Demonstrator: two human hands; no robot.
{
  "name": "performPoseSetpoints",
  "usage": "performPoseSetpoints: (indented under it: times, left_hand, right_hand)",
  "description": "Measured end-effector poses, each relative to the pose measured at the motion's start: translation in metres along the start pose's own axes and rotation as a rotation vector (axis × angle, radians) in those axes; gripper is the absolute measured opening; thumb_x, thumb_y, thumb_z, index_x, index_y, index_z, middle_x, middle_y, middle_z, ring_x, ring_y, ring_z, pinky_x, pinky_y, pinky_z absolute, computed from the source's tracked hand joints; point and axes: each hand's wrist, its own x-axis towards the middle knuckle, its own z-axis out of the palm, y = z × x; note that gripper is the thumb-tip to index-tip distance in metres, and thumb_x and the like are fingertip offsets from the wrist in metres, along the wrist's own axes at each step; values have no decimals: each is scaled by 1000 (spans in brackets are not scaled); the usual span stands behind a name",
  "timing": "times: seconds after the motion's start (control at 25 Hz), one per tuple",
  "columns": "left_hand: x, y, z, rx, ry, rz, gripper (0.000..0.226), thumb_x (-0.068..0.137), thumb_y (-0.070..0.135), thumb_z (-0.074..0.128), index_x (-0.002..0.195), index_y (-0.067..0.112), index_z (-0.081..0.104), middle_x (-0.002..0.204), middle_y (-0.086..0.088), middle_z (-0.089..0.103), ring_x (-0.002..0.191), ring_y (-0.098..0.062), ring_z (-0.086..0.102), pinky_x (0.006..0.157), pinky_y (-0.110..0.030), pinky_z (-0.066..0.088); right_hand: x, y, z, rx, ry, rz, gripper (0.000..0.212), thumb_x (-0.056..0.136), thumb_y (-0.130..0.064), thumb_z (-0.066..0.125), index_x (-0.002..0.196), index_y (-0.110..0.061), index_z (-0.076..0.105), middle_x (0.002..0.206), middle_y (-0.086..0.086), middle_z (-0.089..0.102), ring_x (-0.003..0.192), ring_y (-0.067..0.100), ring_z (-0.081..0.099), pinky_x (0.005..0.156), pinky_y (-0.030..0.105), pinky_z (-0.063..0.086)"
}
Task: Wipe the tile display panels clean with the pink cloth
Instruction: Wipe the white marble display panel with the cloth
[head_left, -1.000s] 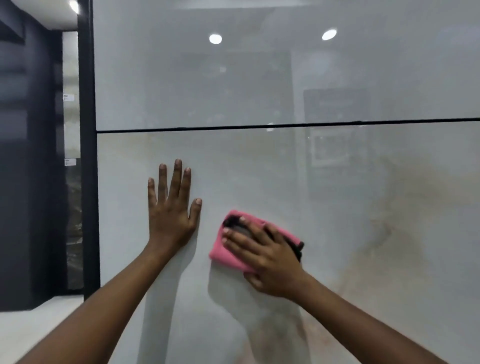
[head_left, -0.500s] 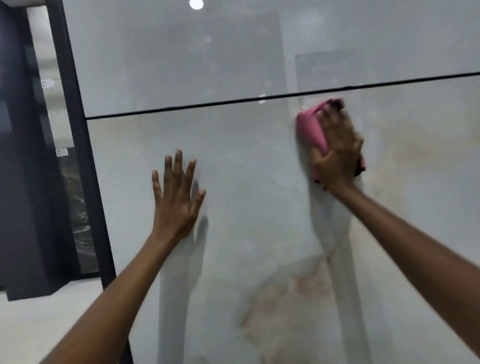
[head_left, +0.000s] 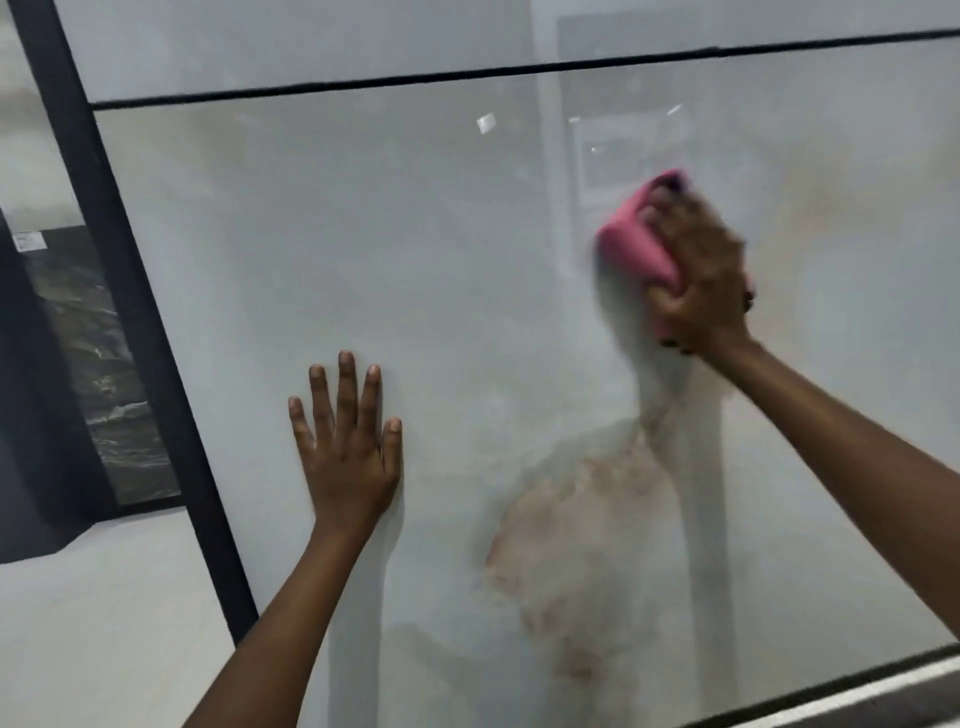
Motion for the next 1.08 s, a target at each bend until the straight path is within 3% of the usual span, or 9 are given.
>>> performPoseSetpoints:
  times: [0.08, 0.16, 0.24, 0.36, 0.44, 0.72, 0.88, 0.96, 1.08]
  left_hand:
    - [0, 0, 2, -1, 6, -6, 57, 101, 37, 28, 154, 17, 20, 163, -6, 8, 150, -31, 4, 119, -54, 1]
    - [2, -1, 1, 3, 9, 11, 57, 101, 37, 28, 154, 18, 18, 163, -5, 6, 150, -30, 3, 119, -53, 0]
    - [3, -2, -2, -15, 15, 34, 58, 101, 36, 30, 154, 19, 17, 163, -1, 0, 150, -28, 1, 119, -52, -2]
    - [-30, 9, -4, -130, 22, -72, 61, 98, 34, 35, 154, 20, 15, 163, 5, -4, 150, -25, -2, 119, -48, -6]
    - [-78, 21, 2, -154, -10, -97, 62, 98, 34, 34, 155, 23, 11, 163, 5, -3, 150, -26, -1, 119, -51, 0]
    - [-128, 22, 40, -9, -43, 4, 60, 102, 39, 23, 156, 21, 6, 164, -3, -2, 150, -32, -3, 117, -56, 3]
    - [-135, 21, 42, -15, -1, 5, 61, 101, 38, 24, 156, 21, 6, 164, -3, -1, 150, -32, -2, 118, -54, 2]
    - [-132, 21, 41, -8, -3, 15, 61, 101, 38, 25, 156, 21, 5, 164, -3, -2, 150, -32, -3, 118, -54, 1]
    - [-125, 20, 34, -35, -20, 12, 62, 101, 38, 27, 156, 22, 3, 164, -1, -4, 150, -30, -5, 118, -54, 0]
  right_hand:
    - [5, 5, -4, 50, 131, 345, 69, 75, -15, 53, 144, -13, 47, 152, 6, 39, 143, 24, 30, 111, 26, 17]
    - [-38, -32, 19, 67, 150, 391, 66, 75, -22, 51, 140, -6, 50, 147, 11, 46, 137, 27, 37, 115, 25, 17]
    - [-127, -93, 46, 113, 7, 105, 63, 79, -24, 51, 138, -5, 50, 144, 10, 50, 127, 29, 45, 112, 41, 33]
    - [-247, -174, 57, 82, -401, -535, 69, 84, -24, 50, 150, -28, 34, 157, -10, 31, 145, 22, 29, 115, 42, 19]
    - [-255, -167, 58, 95, -449, -655, 60, 85, -20, 49, 145, -28, 42, 152, -9, 39, 146, 19, 27, 115, 40, 17]
    - [-97, -14, 4, 29, -22, 14, 63, 75, -17, 51, 138, -15, 48, 142, 18, 49, 139, 35, 37, 110, 36, 28]
    - [-167, -68, 40, 80, 33, 103, 68, 86, -26, 48, 152, -26, 30, 158, -1, 28, 148, 21, 21, 114, 38, 25]
    - [-257, -129, 59, 92, -224, -216, 61, 93, -29, 44, 152, -30, 28, 159, -10, 25, 149, 17, 18, 109, 43, 31]
    - [-332, -172, 59, 20, -551, -764, 65, 85, -19, 55, 146, -31, 39, 154, -13, 35, 148, 17, 19, 115, 43, 16]
